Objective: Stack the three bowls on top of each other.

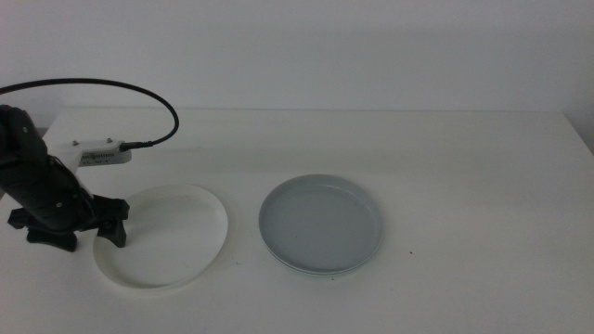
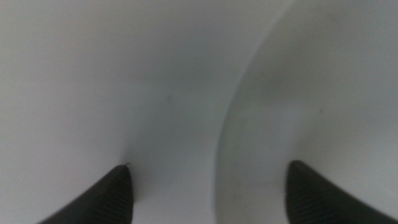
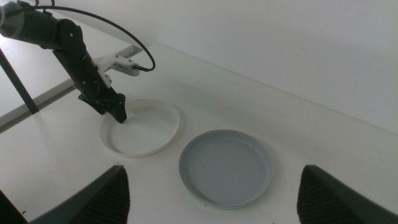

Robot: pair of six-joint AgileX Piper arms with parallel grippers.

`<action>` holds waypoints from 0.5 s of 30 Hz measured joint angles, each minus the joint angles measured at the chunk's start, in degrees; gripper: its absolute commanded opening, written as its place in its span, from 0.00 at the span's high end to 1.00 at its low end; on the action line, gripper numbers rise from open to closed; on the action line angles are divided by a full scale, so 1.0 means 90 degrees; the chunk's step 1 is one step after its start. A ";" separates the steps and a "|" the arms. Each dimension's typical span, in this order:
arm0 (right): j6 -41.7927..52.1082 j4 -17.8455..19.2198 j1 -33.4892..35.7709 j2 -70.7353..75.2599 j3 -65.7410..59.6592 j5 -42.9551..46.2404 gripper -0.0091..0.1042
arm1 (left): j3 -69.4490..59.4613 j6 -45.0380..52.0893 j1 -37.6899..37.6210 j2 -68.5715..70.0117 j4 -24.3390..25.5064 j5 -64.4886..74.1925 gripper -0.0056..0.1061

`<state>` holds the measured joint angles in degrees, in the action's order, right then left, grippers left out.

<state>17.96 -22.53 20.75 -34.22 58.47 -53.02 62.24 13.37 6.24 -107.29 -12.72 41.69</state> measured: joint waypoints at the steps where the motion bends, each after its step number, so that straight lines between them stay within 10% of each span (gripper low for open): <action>1: 0.0000 0.0000 0.0000 0.0000 0.0000 0.0000 0.14 | 0.0013 0.0009 0.0000 -0.0011 -0.0018 -0.0040 0.31; 10: -0.0011 0.0000 0.0000 0.0000 0.0000 0.0000 0.14 | 0.0066 0.0025 0.0025 -0.0086 -0.0296 -0.0092 0.97; 15: -0.0011 0.0000 0.0000 0.0000 0.0000 0.0000 0.14 | 0.0402 -0.0003 0.0123 0.0445 -0.0354 0.0811 0.97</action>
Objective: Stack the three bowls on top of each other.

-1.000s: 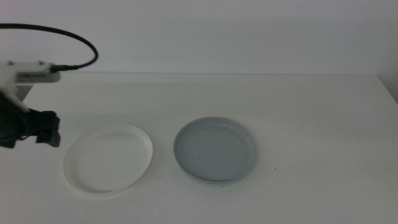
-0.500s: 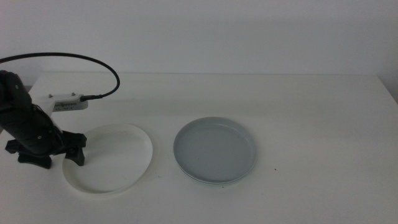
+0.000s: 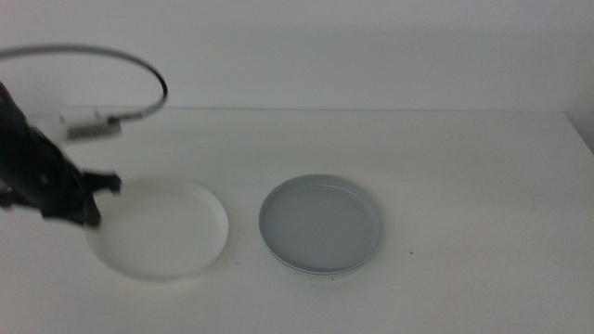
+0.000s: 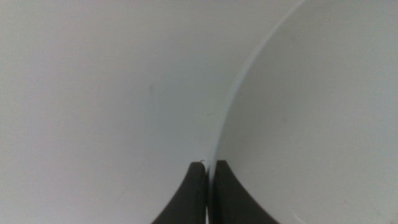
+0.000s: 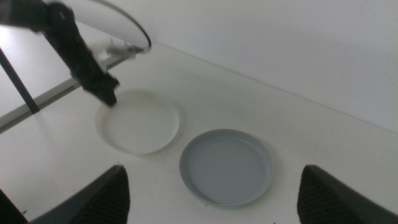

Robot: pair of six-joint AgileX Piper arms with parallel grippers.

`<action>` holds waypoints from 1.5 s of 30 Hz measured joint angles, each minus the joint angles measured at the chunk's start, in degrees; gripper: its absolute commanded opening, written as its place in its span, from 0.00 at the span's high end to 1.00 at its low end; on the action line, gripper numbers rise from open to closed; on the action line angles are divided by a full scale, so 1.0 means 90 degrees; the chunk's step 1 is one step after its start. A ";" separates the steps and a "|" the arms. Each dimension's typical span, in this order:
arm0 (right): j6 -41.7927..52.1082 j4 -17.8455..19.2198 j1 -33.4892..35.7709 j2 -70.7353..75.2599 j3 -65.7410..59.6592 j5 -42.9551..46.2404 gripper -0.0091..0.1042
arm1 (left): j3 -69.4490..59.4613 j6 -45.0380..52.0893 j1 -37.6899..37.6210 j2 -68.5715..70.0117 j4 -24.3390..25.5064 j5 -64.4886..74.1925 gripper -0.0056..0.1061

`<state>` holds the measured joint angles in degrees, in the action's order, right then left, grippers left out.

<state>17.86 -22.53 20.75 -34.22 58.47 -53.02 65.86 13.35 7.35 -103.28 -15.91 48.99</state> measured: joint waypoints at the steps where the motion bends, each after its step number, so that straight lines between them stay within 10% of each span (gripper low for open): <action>1: 0.0000 0.0000 0.0000 0.0000 0.0000 0.0000 0.14 | 0.0133 0.0000 0.0000 0.0270 0.0000 0.0190 0.97; 9: -0.0023 -0.0011 0.0000 0.0000 0.0000 0.0000 0.14 | 0.1412 -0.0246 -0.1089 0.1578 -0.0846 0.0727 0.97; 28: -0.0023 -0.0011 0.0000 0.0000 0.0000 0.0000 0.14 | 0.1774 -0.0483 -0.2884 -0.1179 -0.1469 -0.0378 0.95; 38: -0.0023 -0.0011 0.0000 0.0000 0.0000 0.0000 0.14 | 0.1802 0.0047 -0.2899 -0.1269 -0.1906 -0.0361 0.35; 41: -0.0023 -0.0022 0.0000 0.0000 0.0000 0.0000 0.14 | 0.1802 -0.0072 -0.2899 -0.0823 -0.1386 -0.0330 0.11; 45: -0.0023 -0.0022 0.0000 0.0000 0.0000 0.0000 0.14 | 0.1618 -0.0712 -0.2899 0.0536 -0.0112 -0.0461 0.11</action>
<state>17.65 -22.73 20.75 -34.22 58.47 -53.02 80.42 6.95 -18.74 -98.45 -16.92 44.84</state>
